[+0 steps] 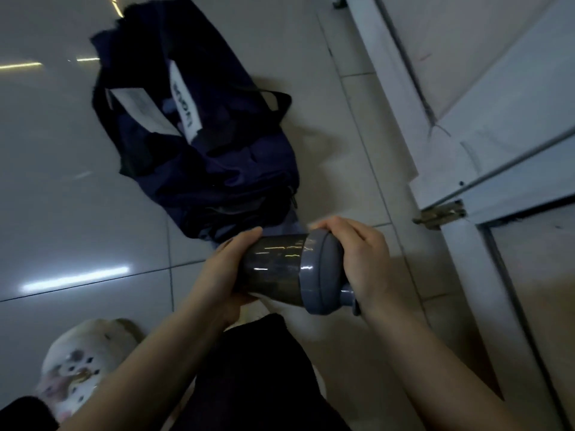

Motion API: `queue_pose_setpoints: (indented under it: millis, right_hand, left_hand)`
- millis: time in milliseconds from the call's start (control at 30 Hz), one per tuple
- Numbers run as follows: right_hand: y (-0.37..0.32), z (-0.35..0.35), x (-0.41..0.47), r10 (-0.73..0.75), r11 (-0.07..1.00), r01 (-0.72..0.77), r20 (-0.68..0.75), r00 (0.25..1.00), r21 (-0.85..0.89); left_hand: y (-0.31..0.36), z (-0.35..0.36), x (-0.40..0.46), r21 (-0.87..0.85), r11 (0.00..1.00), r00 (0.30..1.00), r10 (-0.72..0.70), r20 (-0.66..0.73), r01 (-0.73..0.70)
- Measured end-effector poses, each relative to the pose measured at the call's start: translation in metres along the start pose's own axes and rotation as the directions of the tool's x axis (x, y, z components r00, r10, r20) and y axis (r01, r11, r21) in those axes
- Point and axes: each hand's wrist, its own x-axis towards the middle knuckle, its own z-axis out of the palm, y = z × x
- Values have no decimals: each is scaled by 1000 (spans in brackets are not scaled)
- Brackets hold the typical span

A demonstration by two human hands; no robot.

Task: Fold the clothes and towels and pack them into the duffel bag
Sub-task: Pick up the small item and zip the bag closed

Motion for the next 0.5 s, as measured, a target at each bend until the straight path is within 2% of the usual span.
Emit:
queue_pose_setpoints:
  millis: [133,233,267,333,400,433,467,500]
  right_hand:
    - [0,28,9,40,999,-38,80,996,-24]
    - [1,40,9,138,988,-128,121,983,-82]
    - [3,41,8,221,975,-213,162,962,-62]
    - [11,37,4,402,897,-439,314,860,54]
    - [20,31,1,431,818,-545,430,793,184]
    - [26,28,2,415,809,-541,429,802,229]
    - [32,25,4,400,814,-520,399,825,259]
    - [36,22,6,389,827,-492,355,850,271]
  left_hand:
    - [0,-22,-2,-87,996,999,14,-36,-17]
    - [6,-35,3,-106,987,990,115,-85,-124]
    - [9,-39,5,-97,977,978,179,-109,-190]
    - [16,-42,6,-38,957,952,279,-126,-286]
    - [18,-42,9,73,940,934,340,-105,-334]
    - [17,-41,10,184,907,910,401,-108,-378]
    - [14,-42,14,388,801,840,531,-111,-456]
    - [12,-46,19,628,574,698,713,-68,-526]
